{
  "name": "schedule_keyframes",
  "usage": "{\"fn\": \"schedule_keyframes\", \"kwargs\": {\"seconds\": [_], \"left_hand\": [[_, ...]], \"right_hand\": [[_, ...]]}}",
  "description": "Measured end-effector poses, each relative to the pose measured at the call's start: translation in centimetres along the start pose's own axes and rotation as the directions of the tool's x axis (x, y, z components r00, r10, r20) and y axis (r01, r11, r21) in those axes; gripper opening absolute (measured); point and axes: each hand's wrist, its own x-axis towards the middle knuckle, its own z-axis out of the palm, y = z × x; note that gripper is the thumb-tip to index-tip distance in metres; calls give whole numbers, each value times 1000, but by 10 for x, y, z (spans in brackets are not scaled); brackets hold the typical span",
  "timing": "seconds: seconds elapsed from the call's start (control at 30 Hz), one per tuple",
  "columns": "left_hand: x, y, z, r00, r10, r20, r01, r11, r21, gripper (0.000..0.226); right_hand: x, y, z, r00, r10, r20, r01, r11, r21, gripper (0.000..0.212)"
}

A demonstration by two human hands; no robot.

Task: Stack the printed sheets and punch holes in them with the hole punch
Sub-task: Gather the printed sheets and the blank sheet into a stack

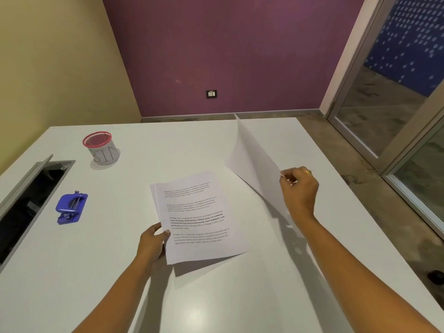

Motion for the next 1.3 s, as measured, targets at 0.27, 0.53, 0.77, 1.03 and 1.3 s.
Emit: {"fn": "schedule_keyframes", "kwargs": {"seconds": [0.27, 0.53, 0.77, 1.03, 1.3], "left_hand": [[-3, -3, -3, 1000, -21, 20, 22, 999, -28, 24], [-6, -8, -2, 999, -38, 6, 38, 995, -96, 20], [-7, -7, 1, 999, -23, 24, 24, 998, -60, 26], [-6, -2, 4, 999, 18, 29, -19, 999, 32, 47], [-14, 14, -10, 990, 134, 50, -136, 989, 53, 53]], "right_hand": [[-85, -44, 37, 792, -428, 436, 446, 893, 66, 11], [-135, -36, 80, 502, -313, 807, 556, 831, -24, 24], [-146, -37, 91, 444, -267, 855, 545, 838, -21, 27], [-147, -36, 93, 414, -159, 896, 347, 938, 6, 32], [-113, -18, 77, 584, 183, 791, -65, 982, -180, 34]]}}
